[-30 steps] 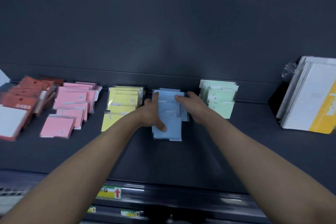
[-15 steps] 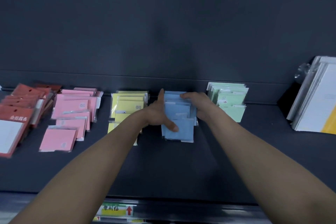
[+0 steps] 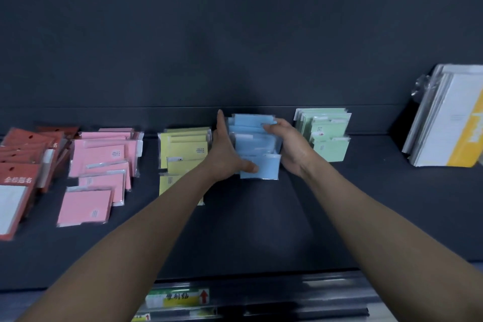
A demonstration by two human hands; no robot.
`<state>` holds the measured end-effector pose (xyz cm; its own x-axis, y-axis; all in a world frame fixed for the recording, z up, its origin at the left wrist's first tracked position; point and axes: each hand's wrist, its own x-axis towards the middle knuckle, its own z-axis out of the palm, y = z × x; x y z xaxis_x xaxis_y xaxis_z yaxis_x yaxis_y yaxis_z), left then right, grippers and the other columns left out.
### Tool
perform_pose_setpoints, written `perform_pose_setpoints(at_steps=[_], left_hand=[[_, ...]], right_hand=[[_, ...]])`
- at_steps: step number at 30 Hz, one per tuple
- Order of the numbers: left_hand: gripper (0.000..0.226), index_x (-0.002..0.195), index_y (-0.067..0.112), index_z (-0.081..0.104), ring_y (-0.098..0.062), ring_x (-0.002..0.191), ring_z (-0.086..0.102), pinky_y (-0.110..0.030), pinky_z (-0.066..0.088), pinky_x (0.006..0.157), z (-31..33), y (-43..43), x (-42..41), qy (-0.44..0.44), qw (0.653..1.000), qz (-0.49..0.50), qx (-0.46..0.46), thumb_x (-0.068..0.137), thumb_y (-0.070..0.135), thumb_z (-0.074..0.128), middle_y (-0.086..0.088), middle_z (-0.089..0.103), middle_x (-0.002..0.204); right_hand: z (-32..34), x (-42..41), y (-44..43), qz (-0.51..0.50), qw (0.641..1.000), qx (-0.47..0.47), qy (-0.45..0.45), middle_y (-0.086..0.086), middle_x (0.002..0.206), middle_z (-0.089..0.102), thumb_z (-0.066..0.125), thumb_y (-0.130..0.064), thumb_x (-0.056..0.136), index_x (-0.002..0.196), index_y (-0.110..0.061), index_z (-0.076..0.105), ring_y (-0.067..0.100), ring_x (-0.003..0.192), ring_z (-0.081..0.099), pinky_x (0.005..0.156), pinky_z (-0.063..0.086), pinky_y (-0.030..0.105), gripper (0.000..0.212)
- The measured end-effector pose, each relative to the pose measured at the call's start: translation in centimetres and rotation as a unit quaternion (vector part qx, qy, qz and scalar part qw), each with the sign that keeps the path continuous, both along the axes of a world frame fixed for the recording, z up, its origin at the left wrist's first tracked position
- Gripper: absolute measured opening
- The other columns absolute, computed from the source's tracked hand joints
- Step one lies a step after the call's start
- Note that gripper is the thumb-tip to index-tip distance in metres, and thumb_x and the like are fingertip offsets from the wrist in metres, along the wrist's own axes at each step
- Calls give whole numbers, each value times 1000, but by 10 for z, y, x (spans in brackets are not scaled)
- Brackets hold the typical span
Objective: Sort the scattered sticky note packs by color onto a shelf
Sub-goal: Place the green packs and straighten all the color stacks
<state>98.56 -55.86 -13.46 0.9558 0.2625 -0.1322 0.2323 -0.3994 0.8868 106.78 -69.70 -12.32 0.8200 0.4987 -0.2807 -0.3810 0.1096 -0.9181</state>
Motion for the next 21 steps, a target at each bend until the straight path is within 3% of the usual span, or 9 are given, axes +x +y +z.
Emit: perform_pose_setpoints(at_steps=[2, 4, 7, 9, 11, 13, 16, 19, 21], left_hand=[[134, 145, 23, -25, 5, 121, 5, -9, 10, 91, -2, 0, -3, 11, 1000, -19, -22, 66, 8, 83, 12, 9, 145], [131, 145, 22, -23, 3, 120, 12, -9, 12, 90, -4, 0, -6, 25, 999, -35, -28, 67, 8, 82, 8, 12, 149], [131, 145, 24, -21, 1, 122, 19, 0, 23, 87, -9, 0, -9, -2, 999, -28, -42, 67, 2, 81, 8, 20, 143], [133, 144, 35, -20, -4, 131, 21, -8, 30, 98, -11, -2, -11, -31, 998, -15, -44, 64, 3, 82, 10, 16, 142], [128, 143, 44, -11, -7, 126, 28, -19, 36, 101, -11, -5, -14, -62, 998, -18, -24, 63, 7, 82, 8, 18, 140], [113, 144, 44, 3, 0, 117, 27, -12, 32, 93, -11, -7, -17, -68, 997, -27, 23, 69, 12, 80, 7, 16, 142], [93, 141, 42, 22, -7, 118, 30, -14, 35, 90, -11, -7, -18, -68, 996, -32, 42, 72, 16, 79, 1, 17, 144], [63, 131, 33, 41, -15, 111, 47, -13, 47, 79, -1, -3, -18, -66, 997, -25, -29, 79, 16, 73, -4, 36, 134], [36, 120, 29, 49, -15, 99, 56, -25, 54, 78, 6, -2, -16, -84, 990, 37, -112, 88, 20, 62, -5, 50, 123]], right_hand=[[-3, -5, -1, -7, 999, -27, -20, 1, 112, 61, 62, -26, 91, 125, -23, 50, 16, 93, 64, 74, 55, 35, 37], [-5, -8, 0, -17, 997, -53, -52, -5, 126, 53, 62, -34, 90, 138, -31, 40, 10, 102, 61, 74, 54, 29, 53], [-9, -10, 0, -16, 995, -54, -77, -1, 123, 60, 63, -36, 88, 125, -32, 52, 15, 100, 64, 79, 55, 34, 39], [-11, -11, -2, -2, 993, -72, -98, 3, 120, 61, 68, -38, 77, 110, -38, 58, 21, 102, 63, 93, 52, 45, 35], [-14, -12, -7, 40, 989, -87, -115, 2, 129, 56, 70, -34, 69, 112, -48, 55, 24, 115, 58, 104, 44, 49, 48], [-18, -11, -13, 106, 982, -89, -129, 0, 138, 48, 71, -16, 73, 132, -51, 40, 22, 121, 53, 108, 40, 44, 76], [-15, -11, -22, 180, 957, -141, -180, -3, 139, 38, 71, 7, 76, 148, -44, 12, 16, 117, 54, 100, 48, 30, 106], [-9, -10, -24, 185, 947, -172, -200, -3, 128, 43, 73, 9, 75, 148, -40, 13, 5, 99, 57, 80, 53, 14, 106], [-9, -9, -23, 188, 948, -167, -194, -2, 124, 48, 72, 10, 75, 146, -40, 16, 6, 95, 58, 77, 53, 16, 103]])
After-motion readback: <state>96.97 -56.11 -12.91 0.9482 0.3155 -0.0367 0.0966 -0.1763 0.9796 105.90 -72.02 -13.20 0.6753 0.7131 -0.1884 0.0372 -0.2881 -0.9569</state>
